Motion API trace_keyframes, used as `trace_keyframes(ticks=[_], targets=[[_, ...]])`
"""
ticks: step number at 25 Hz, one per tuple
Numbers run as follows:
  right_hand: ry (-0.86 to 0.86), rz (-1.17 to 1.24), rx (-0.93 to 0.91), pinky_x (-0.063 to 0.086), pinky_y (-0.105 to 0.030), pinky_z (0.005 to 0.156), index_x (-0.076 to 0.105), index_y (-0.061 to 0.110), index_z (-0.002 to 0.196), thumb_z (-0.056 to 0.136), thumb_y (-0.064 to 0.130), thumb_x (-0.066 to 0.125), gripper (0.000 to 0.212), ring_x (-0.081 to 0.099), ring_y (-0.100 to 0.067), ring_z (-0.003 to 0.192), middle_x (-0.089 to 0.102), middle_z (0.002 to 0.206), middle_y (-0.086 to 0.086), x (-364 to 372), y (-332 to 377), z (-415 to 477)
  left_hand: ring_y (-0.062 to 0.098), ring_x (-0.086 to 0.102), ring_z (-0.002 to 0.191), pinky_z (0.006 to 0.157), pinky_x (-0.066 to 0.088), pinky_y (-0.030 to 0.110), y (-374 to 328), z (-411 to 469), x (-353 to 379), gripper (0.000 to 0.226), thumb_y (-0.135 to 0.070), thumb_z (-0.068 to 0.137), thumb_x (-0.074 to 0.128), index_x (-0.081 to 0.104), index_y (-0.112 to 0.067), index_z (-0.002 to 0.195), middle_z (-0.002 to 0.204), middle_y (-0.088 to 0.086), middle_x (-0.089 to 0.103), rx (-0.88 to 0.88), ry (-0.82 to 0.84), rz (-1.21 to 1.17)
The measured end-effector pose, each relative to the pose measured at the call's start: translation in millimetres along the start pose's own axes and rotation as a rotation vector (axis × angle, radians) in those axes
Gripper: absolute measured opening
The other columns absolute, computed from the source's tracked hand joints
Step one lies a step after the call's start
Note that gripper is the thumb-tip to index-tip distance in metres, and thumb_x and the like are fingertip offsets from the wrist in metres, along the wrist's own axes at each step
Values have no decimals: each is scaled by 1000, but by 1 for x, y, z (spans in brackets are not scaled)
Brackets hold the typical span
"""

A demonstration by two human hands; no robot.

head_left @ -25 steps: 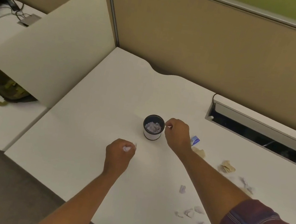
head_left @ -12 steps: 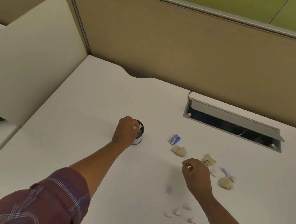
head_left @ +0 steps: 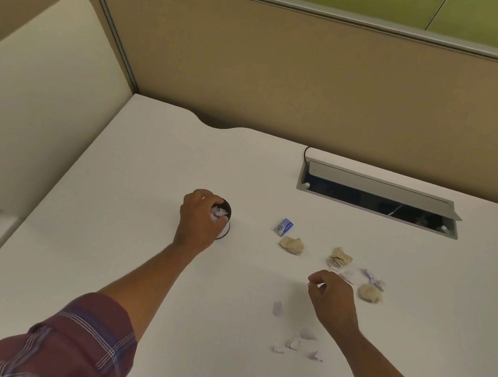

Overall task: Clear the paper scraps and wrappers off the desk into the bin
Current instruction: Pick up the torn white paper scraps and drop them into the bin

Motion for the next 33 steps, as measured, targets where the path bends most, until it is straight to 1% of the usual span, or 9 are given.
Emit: trace_keyframes(ticks=[4, 7, 11, 14, 17, 20, 23, 29, 33], targets=[[-2, -31, -3, 37, -9, 66, 72, 23, 90, 87, 12, 66, 12, 59, 0, 70, 70, 88, 9, -7, -5, -8, 34, 57, 114, 96, 52, 52, -2, -26, 11, 28, -10, 82, 78, 71, -9, 109, 118, 9, 66, 163, -70, 16], [21, -53, 9, 41, -18, 70, 72, 18, 95, 89, 13, 66, 10, 60, -9, 73, 70, 93, 4, -10, -18, -23, 34, 55, 124, 106, 48, 52, -3, -53, 34, 30, -10, 85, 76, 68, -8, 114, 121, 10, 63, 232, 2, 20], [80, -116, 33, 44, -25, 79, 70, 16, 107, 92, 20, 66, 16, 64, -20, 92, 68, 104, -3, -8, -39, -47, 28, 53, 124, 104, 50, 47, -11, -97, 69, 46, -24, 89, 76, 61, -14, 131, 132, 6, 55, 134, 331, 15], [210, -216, 44, 50, -36, 92, 62, 16, 126, 94, 34, 67, 37, 60, -24, 110, 58, 120, -7, -3, -53, -64, 25, 41, 140, 113, 43, 39, -19, -125, 94, 82, -49, 82, 80, 43, -19, 150, 152, 2, 41, 111, 619, 173], [304, -278, 51, 52, -41, 94, 52, 20, 138, 87, 45, 73, 60, 57, -27, 116, 48, 129, -8, 5, -60, -77, 28, 39, 139, 112, 44, 41, -26, -151, 115, 103, -61, 69, 84, 36, -22, 151, 156, 1, 35, 196, 724, 313], [366, -326, 40, 55, -42, 94, 44, 27, 146, 80, 40, 82, 77, 54, -29, 122, 40, 139, -6, 16, -61, -85, 28, 38, 138, 111, 46, 39, -25, -171, 130, 105, -56, 67, 88, 34, -22, 150, 156, 0, 32, 271, 770, 373], [382, -366, 22, 55, -43, 95, 41, 28, 148, 79, 33, 83, 81, 53, -31, 123, 36, 143, -7, 27, -62, -87, 27, 38, 140, 112, 46, 37, -20, -182, 139, 98, -40, 75, 88, 34, -19, 153, 157, 2, 31, 302, 776, 343], [309, -313, 6, 54, -41, 89, 54, 22, 135, 88, 45, 71, 55, 55, -31, 116, 44, 133, -10, 46, -53, -90, 23, 48, 131, 110, 48, 35, -21, -190, 145, 70, -34, 87, 80, 48, -12, 145, 143, 4, 45, 302, 752, 276], [270, -330, 19, 55, -39, 80, 62, 17, 121, 91, 37, 67, 37, 55, -29, 106, 48, 121, -8, 53, -44, -92, 21, 52, 121, 105, 49, 34, -20, -198, 148, 53, -32, 93, 73, 56, -11, 138, 134, 4, 50, 316, 740, 269]])
Point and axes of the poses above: each hand's wrist, its own z-axis towards the middle knuckle, its own x-axis out of the palm, y = z × x, the point moved 1 cm from there along z, towards the middle knuckle
